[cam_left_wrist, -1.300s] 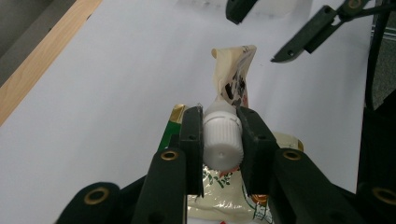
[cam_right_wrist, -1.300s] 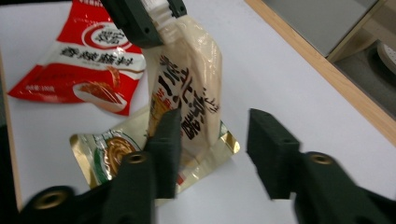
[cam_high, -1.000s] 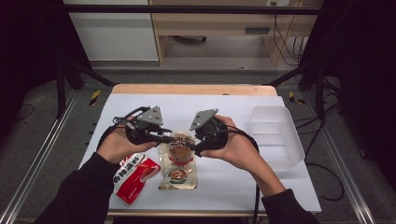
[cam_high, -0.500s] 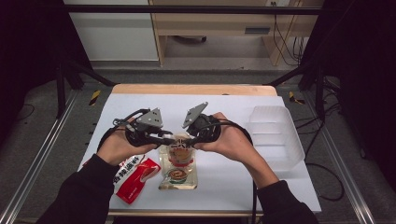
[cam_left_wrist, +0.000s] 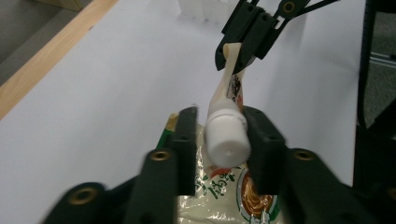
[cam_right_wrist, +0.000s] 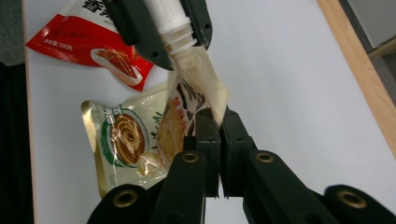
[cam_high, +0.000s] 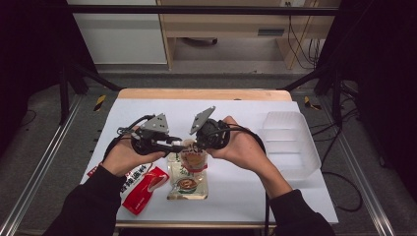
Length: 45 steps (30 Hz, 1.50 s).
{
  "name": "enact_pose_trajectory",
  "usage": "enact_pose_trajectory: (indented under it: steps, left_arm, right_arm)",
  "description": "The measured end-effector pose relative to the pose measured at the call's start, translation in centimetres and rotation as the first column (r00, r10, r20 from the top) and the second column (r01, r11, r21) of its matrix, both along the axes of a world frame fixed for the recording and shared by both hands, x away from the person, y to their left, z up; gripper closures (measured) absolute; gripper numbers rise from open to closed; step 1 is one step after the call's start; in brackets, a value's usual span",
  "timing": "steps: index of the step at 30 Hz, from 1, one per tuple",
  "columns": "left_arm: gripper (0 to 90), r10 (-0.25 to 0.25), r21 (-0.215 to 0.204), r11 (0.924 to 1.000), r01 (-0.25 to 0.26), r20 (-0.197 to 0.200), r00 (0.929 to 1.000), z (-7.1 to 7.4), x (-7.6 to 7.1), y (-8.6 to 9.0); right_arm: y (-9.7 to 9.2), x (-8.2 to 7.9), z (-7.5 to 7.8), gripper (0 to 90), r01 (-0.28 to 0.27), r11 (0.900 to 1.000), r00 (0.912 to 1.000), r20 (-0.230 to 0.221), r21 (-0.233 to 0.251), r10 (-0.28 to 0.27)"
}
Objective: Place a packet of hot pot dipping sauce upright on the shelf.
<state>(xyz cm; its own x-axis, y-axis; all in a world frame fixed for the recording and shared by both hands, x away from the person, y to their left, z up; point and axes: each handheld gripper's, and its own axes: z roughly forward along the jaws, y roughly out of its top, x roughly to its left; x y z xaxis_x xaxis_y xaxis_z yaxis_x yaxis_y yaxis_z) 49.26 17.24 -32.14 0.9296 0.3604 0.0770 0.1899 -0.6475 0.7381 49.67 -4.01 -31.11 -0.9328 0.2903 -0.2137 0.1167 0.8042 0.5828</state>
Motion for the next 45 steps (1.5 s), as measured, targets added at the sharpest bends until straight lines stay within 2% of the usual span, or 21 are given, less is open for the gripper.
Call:
enact_pose_trajectory:
  steps: [2,5,6,8,14,24,34,39,41,45]
  left_arm:
    - [50.4,0.023,-0.021,0.9995,-0.023,0.008,0.9997,-0.2,-0.1,0.2]
    - [37.8,0.044,-0.022,0.9988,-0.044,0.007,0.9990,-0.4,0.0,0.5]
    - [37.8,0.050,-0.021,0.9985,-0.050,0.002,0.9988,-0.6,0.0,0.7]
    - [31.9,0.070,-0.036,0.9969,-0.070,-0.004,0.9975,-1.1,-0.1,1.1]
    - [21.4,0.104,-0.030,0.9940,-0.105,-0.013,0.9945,-2.1,-0.2,1.6]
    - [13.8,0.147,-0.026,0.9887,-0.147,-0.021,0.9889,-3.5,-0.5,1.9]
    - [12.3,0.157,-0.031,0.9870,-0.158,-0.028,0.9872,-4.7,-0.7,2.1]
    - [11.3,0.160,-0.022,0.9868,-0.160,-0.026,0.9868,-4.9,-0.8,2.1]
    - [11.1,0.160,-0.033,0.9863,-0.161,-0.030,0.9866,-4.9,-0.9,2.2]
    - [10.2,0.189,-0.039,0.9808,-0.191,-0.034,0.9813,-5.4,-1.1,2.6]
  right_arm:
    - [-0.2,0.2,0.2,88.7,0.006,1.0000,1.0000,0.005,-0.004,-0.006]
    - [-0.3,0.4,0.4,88.7,0.017,0.9997,0.9998,0.011,-0.017,-0.017]
    - [-0.4,0.5,0.4,88.7,0.022,0.9996,0.9997,0.011,-0.019,-0.022]
    - [-0.9,0.9,0.5,88.6,0.028,0.9991,0.9996,0.010,-0.032,-0.028]
    - [-1.8,1.3,0.5,88.6,0.060,0.9979,0.9982,-0.002,-0.025,-0.060]
    - [-3.3,2.0,0.8,88.6,0.086,0.9962,0.9963,0.002,-0.015,-0.086]
    - [-4.3,2.2,1.0,88.5,0.100,0.9950,0.9950,-0.007,-0.008,-0.100]
    - [-4.6,2.3,1.0,88.5,0.106,0.9943,0.9943,-0.009,-0.007,-0.106]
    - [-4.7,2.3,1.0,88.5,0.107,0.9943,0.9943,-0.010,-0.007,-0.107]
    - [-5.2,2.1,1.6,88.5,0.106,0.9943,0.9944,-0.002,0.004,-0.106]
